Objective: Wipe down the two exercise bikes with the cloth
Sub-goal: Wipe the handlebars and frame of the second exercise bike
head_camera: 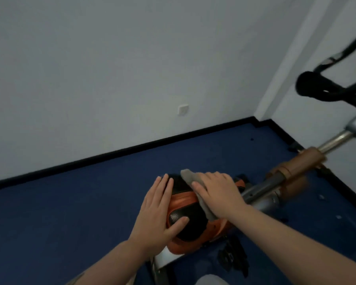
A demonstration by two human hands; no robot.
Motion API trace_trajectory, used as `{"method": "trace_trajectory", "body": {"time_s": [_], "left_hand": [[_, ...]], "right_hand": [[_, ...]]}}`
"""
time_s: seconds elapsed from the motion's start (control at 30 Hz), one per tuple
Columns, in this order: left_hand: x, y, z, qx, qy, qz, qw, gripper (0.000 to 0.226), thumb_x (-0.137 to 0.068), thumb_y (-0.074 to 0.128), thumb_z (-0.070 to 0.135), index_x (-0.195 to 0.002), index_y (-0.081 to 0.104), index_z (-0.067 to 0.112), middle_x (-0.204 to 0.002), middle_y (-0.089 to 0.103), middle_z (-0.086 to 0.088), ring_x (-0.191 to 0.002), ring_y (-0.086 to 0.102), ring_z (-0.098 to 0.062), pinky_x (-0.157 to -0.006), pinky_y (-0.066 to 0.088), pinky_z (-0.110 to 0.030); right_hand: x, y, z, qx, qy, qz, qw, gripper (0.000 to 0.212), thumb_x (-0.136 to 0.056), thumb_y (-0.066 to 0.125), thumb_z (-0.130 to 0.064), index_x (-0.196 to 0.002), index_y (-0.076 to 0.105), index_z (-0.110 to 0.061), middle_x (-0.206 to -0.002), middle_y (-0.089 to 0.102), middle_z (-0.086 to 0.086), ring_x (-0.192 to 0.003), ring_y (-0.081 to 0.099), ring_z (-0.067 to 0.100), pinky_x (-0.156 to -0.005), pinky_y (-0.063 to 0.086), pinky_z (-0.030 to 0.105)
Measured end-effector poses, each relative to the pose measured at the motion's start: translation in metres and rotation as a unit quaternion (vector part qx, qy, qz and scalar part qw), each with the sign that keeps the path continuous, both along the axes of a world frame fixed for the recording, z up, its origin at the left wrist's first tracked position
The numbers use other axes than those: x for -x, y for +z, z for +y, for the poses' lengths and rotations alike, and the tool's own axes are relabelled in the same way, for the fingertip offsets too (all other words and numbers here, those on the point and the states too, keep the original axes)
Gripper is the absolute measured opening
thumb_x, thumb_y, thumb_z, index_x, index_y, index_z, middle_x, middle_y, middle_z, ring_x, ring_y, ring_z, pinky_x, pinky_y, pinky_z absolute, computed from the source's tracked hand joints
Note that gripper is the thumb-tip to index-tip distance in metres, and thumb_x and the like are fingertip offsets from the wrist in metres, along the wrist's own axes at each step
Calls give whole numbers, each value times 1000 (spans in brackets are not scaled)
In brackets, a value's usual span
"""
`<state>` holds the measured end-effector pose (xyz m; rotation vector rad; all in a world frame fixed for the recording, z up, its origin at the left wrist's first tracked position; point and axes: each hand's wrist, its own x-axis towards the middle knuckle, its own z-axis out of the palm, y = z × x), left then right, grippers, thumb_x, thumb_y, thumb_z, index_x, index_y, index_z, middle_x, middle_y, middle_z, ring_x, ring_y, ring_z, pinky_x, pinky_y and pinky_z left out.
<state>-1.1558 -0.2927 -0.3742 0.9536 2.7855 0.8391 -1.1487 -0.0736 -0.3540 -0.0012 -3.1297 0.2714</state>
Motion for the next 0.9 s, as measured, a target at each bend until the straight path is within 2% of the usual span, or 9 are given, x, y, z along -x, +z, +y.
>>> {"method": "trace_trajectory", "body": {"time_s": [0.1,0.17,0.23,0.3,0.37,0.43,0.6,0.8,0.9], "left_hand": [[29,16,15,50,-45,8,998,83,-88,13,77,-156,11,28,-162,2,15,-148,-9,-2,-120,-6,-25],[46,25,29,78,-68,-2,995,74,-94,12,69,-154,24,27,-160,22,11,-147,12,-7,-121,6,-28],[62,31,39,81,-88,-23,993,60,-98,22,59,-141,46,26,-143,48,8,-134,39,-10,-111,28,-28],[76,34,44,89,-103,-52,989,50,-98,23,59,-112,59,28,-111,61,10,-107,55,-10,-91,43,-29],[88,33,47,96,-120,-69,986,47,-96,22,61,-95,58,30,-94,60,12,-91,58,-10,-78,47,-31],[94,27,49,68,-123,-73,987,44,-98,26,57,-103,63,33,-101,64,15,-96,58,-8,-78,45,-29],[98,18,46,12,-114,-101,988,42,-100,29,52,-109,66,35,-105,65,17,-99,57,-4,-81,43,-28],[98,16,47,-8,-119,-105,987,41,-99,28,49,-100,66,35,-96,64,17,-89,56,-1,-78,46,-29],[100,17,48,-3,-142,-97,985,42,-100,26,49,-96,65,33,-92,64,13,-87,58,-6,-78,49,-33]], "right_hand": [[4,8,26,-48,-135,-49,988,31,-100,29,-36,-115,51,-21,-109,60,1,-99,55,27,-81,37,39],[11,15,10,-47,-193,-35,979,36,-99,28,-34,-107,60,-20,-104,65,3,-99,58,29,-85,37,40],[5,12,-27,-48,-196,22,979,41,-94,27,-35,-97,66,-20,-96,68,4,-96,62,28,-92,40,44],[-9,5,-62,-2,-177,42,983,53,-93,19,-41,-115,62,-18,-116,64,3,-118,54,26,-110,33,48],[-17,2,-67,25,-206,1,978,63,-96,9,-47,-142,43,-19,-146,44,-1,-143,26,21,-119,15,45],[-12,-1,-47,17,-273,-24,961,61,-100,6,-48,-152,26,-22,-158,24,-4,-149,5,16,-121,3,43],[9,3,-22,65,-447,-41,891,61,-103,15,-45,-155,9,-14,-163,5,6,-149,-3,22,-121,2,43],[-14,-12,-102,67,-444,0,894,82,-88,-9,-60,-153,-9,-10,-160,-17,9,-144,-25,21,-119,-7,36],[-1,-2,-88,97,-513,-19,852,76,-97,5,-56,-152,-11,-6,-159,-20,15,-146,-19,26,-122,0,40]]}}
